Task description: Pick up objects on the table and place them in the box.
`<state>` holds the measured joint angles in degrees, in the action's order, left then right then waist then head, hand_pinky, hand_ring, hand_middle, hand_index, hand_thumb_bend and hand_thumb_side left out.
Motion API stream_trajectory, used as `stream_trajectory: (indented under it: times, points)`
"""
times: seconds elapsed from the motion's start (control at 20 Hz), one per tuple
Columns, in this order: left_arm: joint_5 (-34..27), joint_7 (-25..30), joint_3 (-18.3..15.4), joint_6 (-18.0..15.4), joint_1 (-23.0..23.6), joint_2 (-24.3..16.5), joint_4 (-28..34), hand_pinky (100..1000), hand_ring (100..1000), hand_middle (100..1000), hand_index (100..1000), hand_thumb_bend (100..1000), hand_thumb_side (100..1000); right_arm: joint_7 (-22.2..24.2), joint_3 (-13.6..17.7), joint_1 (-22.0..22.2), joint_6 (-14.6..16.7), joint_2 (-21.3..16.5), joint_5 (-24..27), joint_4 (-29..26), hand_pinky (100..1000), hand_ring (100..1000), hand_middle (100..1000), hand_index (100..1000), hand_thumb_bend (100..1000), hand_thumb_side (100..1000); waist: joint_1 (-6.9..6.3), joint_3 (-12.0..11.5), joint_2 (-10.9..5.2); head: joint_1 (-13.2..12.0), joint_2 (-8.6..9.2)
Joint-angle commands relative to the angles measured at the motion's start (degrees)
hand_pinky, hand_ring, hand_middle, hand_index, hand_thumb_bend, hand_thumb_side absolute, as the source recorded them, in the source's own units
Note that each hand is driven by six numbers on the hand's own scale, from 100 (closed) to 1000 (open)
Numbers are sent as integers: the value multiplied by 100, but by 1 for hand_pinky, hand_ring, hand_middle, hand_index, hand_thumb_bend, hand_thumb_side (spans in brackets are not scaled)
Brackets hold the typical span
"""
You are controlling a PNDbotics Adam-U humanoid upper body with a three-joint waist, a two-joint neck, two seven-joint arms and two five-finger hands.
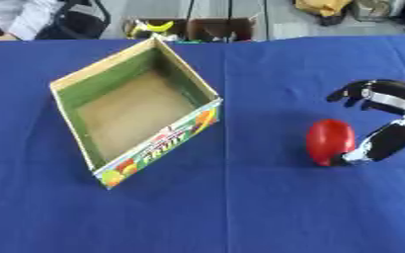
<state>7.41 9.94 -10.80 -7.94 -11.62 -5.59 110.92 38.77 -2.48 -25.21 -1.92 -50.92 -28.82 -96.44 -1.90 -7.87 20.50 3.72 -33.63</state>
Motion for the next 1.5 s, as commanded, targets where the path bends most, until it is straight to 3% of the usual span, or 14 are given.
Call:
stream_trajectory:
  times: [0.05, 1.0, 1.25, 1.5]
  points:
    - [-12, 14, -16, -4, -39, -74, 59, 267, 414, 505, 735, 100, 919, 42, 13, -46, -4, -97, 42, -29, 788, 844, 868, 917, 674, 358, 16, 0, -84, 8, 80]
    - [-29, 22, -19, -9, -43, -55, 56, 267, 415, 505, 734, 100, 920, -46, -195, -16, -138, -18, -134, 213, 735, 795, 794, 842, 632, 357, -9, -4, -49, 30, 136]
    - [-29, 29, -19, -10, -39, -50, 54, 267, 415, 505, 734, 100, 920, -251, -167, -19, -195, -4, -47, 198, 669, 737, 717, 768, 465, 395, -13, 4, -39, 31, 127]
    - [-28, 29, -22, -11, -38, -49, 52, 267, 414, 505, 734, 100, 921, -581, -132, -1, -346, -12, 119, 154, 605, 679, 652, 708, 170, 371, -16, 15, -35, 23, 122]
